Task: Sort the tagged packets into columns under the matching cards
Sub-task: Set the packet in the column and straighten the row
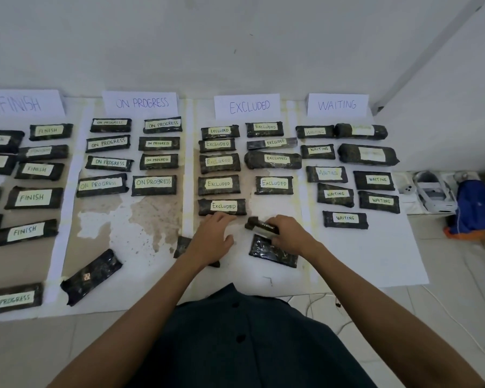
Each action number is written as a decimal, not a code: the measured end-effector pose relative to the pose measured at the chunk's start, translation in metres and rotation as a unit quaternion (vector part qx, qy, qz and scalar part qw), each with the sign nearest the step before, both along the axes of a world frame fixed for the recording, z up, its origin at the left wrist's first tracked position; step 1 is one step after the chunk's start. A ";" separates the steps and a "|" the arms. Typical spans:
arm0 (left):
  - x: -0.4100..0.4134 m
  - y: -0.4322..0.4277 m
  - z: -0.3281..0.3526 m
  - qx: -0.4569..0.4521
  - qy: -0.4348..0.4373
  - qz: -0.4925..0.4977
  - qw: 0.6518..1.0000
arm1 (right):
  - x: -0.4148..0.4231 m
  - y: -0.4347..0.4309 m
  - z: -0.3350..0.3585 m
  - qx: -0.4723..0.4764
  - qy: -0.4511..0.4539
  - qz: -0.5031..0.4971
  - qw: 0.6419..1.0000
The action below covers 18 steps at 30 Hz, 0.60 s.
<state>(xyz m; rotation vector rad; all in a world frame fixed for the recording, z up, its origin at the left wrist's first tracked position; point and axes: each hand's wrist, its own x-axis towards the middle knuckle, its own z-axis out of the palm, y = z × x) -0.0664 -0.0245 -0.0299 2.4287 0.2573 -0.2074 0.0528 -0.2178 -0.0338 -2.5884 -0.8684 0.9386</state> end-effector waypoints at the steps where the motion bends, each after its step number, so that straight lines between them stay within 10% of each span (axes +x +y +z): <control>1: 0.003 -0.002 0.003 -0.019 0.007 0.005 1.000 | 0.003 -0.002 0.003 0.032 0.037 -0.056 0.997; 8: 0.017 -0.011 0.018 -0.121 0.032 0.043 0.991 | 0.007 -0.011 0.025 0.173 0.257 -0.185 0.933; 18: 0.025 -0.031 0.017 -0.245 0.085 0.138 0.956 | -0.008 0.007 0.028 0.224 0.252 -0.353 0.873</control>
